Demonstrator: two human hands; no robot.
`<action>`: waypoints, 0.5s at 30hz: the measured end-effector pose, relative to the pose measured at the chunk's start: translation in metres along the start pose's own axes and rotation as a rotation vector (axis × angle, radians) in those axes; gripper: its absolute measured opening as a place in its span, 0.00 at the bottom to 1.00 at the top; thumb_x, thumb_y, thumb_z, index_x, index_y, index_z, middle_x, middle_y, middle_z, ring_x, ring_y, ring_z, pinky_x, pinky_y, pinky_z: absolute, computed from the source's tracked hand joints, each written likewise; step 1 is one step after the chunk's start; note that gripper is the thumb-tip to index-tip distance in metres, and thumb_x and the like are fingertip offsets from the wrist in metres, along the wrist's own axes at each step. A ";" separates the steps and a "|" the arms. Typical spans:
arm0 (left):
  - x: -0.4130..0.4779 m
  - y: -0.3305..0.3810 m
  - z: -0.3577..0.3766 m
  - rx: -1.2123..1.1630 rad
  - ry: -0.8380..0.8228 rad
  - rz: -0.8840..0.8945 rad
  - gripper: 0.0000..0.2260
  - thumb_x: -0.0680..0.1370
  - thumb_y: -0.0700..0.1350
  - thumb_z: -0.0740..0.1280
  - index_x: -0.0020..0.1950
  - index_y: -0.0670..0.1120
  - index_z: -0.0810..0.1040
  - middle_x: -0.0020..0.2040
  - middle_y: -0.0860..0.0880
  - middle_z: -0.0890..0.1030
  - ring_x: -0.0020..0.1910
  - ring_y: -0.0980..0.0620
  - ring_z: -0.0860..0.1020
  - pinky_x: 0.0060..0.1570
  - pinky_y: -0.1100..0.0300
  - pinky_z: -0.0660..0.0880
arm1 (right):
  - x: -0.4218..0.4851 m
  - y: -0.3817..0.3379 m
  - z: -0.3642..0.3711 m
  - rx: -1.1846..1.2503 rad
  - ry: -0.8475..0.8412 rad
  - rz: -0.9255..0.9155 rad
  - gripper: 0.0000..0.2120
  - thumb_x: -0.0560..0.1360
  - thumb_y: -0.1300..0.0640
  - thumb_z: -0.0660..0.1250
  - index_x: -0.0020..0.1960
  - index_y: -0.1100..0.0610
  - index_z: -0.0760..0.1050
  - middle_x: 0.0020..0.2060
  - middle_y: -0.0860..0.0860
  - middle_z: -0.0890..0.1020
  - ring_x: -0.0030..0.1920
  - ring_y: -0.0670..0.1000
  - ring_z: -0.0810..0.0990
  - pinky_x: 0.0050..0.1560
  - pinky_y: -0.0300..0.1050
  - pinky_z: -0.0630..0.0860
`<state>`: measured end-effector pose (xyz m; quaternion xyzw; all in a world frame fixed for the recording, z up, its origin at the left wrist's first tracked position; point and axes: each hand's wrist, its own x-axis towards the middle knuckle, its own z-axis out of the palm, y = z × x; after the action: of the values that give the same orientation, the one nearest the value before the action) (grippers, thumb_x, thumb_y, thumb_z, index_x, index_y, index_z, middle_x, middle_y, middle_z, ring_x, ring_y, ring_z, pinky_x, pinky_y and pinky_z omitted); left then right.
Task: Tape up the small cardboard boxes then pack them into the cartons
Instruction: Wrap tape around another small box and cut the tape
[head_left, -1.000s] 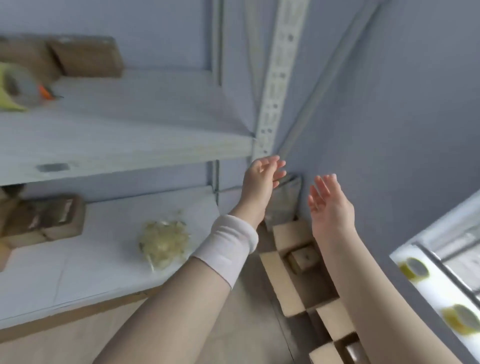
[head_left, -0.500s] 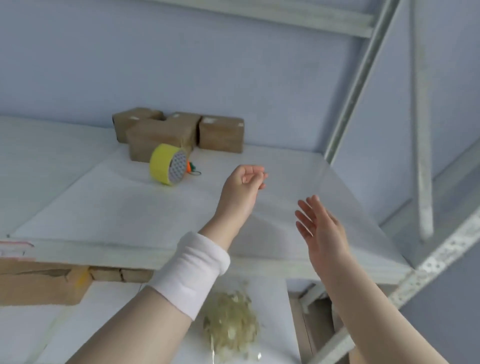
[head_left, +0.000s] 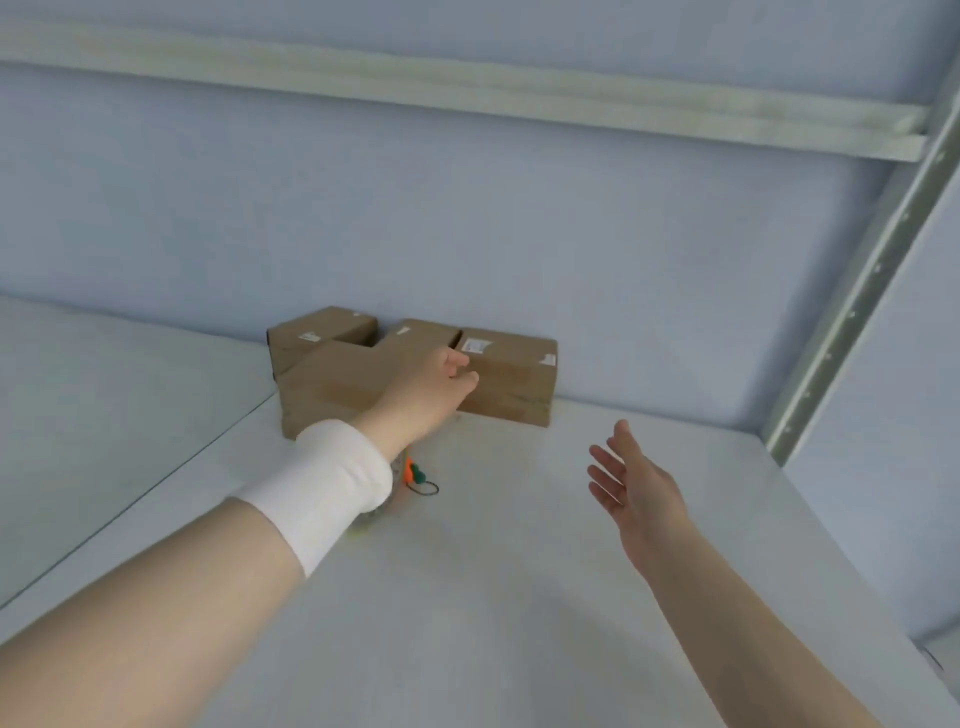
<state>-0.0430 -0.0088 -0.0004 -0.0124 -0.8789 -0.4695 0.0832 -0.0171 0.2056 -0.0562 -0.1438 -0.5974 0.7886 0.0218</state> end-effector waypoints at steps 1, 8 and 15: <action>0.013 0.001 -0.002 0.030 -0.001 0.002 0.17 0.80 0.48 0.61 0.68 0.47 0.69 0.66 0.48 0.72 0.61 0.53 0.72 0.52 0.65 0.64 | 0.011 -0.002 0.008 -0.015 -0.004 -0.003 0.24 0.75 0.44 0.64 0.64 0.58 0.71 0.57 0.52 0.78 0.59 0.53 0.76 0.57 0.45 0.73; 0.091 -0.001 0.001 0.459 -0.116 0.054 0.16 0.80 0.50 0.58 0.64 0.45 0.73 0.58 0.46 0.78 0.52 0.49 0.75 0.43 0.60 0.68 | 0.081 -0.012 0.058 -0.121 0.031 -0.005 0.34 0.72 0.36 0.63 0.71 0.55 0.65 0.68 0.49 0.70 0.64 0.51 0.70 0.69 0.50 0.65; 0.128 -0.017 0.009 0.697 -0.181 0.090 0.18 0.80 0.51 0.57 0.63 0.42 0.72 0.59 0.43 0.77 0.58 0.43 0.74 0.55 0.54 0.72 | 0.132 -0.006 0.081 -0.241 0.073 0.009 0.30 0.77 0.38 0.55 0.72 0.55 0.64 0.71 0.49 0.67 0.70 0.52 0.65 0.70 0.48 0.61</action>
<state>-0.1719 -0.0182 0.0012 -0.0633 -0.9886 -0.1345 0.0251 -0.1646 0.1585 -0.0573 -0.1766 -0.6862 0.7053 0.0228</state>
